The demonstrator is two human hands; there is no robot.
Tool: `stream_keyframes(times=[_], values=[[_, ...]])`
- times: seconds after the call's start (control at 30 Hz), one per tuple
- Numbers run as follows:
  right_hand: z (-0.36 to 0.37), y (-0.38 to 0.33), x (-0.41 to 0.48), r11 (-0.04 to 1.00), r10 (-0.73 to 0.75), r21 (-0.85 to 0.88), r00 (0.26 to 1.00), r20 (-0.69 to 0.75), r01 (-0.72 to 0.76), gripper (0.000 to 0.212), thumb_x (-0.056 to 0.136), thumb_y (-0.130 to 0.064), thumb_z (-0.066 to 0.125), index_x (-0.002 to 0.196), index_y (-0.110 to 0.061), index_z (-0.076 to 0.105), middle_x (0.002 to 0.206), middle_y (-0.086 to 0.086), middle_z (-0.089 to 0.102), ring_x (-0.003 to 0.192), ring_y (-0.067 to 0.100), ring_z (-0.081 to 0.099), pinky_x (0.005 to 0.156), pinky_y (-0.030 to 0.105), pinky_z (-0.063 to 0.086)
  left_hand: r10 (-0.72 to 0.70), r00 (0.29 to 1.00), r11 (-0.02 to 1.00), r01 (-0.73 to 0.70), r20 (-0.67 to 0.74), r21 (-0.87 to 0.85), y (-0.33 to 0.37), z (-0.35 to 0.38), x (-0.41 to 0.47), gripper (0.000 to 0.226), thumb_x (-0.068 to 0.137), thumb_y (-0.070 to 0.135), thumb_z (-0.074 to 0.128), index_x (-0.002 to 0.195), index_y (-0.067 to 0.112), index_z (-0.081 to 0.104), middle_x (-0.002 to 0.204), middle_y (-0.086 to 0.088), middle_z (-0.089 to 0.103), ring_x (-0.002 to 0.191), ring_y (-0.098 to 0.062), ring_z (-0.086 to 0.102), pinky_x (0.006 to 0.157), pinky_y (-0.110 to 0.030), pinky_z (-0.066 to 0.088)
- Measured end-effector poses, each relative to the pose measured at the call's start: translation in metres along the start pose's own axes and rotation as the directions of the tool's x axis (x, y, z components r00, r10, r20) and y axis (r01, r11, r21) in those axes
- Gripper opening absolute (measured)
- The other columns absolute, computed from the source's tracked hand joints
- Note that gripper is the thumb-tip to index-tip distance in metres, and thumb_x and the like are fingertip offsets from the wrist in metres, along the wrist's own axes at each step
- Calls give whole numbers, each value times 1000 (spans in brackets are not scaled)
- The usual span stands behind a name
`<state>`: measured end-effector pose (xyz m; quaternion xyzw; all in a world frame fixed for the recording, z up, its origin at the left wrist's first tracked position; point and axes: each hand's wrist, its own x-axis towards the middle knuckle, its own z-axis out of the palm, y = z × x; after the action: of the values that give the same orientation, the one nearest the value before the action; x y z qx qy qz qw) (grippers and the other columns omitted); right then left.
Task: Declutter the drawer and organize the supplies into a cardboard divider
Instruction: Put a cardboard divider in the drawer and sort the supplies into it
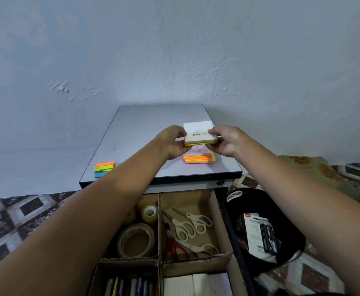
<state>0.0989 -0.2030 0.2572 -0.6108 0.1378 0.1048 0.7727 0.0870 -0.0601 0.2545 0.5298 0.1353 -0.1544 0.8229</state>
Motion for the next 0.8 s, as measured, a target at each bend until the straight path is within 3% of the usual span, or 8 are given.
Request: stream_keyframes(times=[0.1,0.17,0.27,0.4,0.47,0.63,0.8], values=[[-1,4,-18,999,-25,35,999,46,24,15,92,3,50,78,-4,49,76,13,55,67,21,55,42,26,53,23,998,1000,-22,61,-16,-1,-6,-18,13,95,5,41,106,0,47,98,-19,61,106,-31,57,89,-35,47],[-4,11,-31,999,-40,19,997,59,39,15,91,2,52,78,-4,50,75,12,55,66,21,56,43,26,53,25,996,1000,-24,86,-12,-8,-13,-31,13,97,5,42,106,-1,50,99,-18,60,105,-29,57,90,-38,46],[-10,29,-56,990,-32,-136,996,81,43,12,91,-7,58,80,-9,52,76,7,57,66,18,57,44,25,54,-1,997,999,3,83,-31,-27,-29,-53,9,94,3,47,100,-1,54,97,-16,62,87,-25,63,86,-39,46],[-20,67,-85,947,-50,-312,993,107,81,16,86,-11,65,72,-12,57,55,-3,63,48,6,56,46,19,43,-47,998,996,49,36,-69,-65,-53,-84,7,91,5,52,92,1,58,77,-12,71,64,-19,70,64,-31,59],[-24,87,-96,951,-32,-301,994,108,63,15,85,-7,66,72,-8,58,50,-4,63,44,4,55,40,15,42,-64,998,997,64,16,-30,-86,-64,-96,9,91,6,53,96,3,60,82,-11,71,68,-18,70,57,-27,59],[-31,131,-115,961,91,-272,991,103,-60,7,84,-6,67,81,-4,61,78,11,68,64,14,59,42,16,46,-93,995,994,94,20,-56,-136,-90,-120,17,90,9,53,105,4,60,85,-10,73,69,-16,71,58,-23,58],[-43,156,-129,945,239,-265,956,169,-190,2,87,-3,61,87,-3,63,73,8,67,56,12,60,47,20,53,-137,991,987,137,6,-83,-162,-110,-134,17,92,7,50,104,4,61,89,-12,72,71,-17,71,59,-25,59]])
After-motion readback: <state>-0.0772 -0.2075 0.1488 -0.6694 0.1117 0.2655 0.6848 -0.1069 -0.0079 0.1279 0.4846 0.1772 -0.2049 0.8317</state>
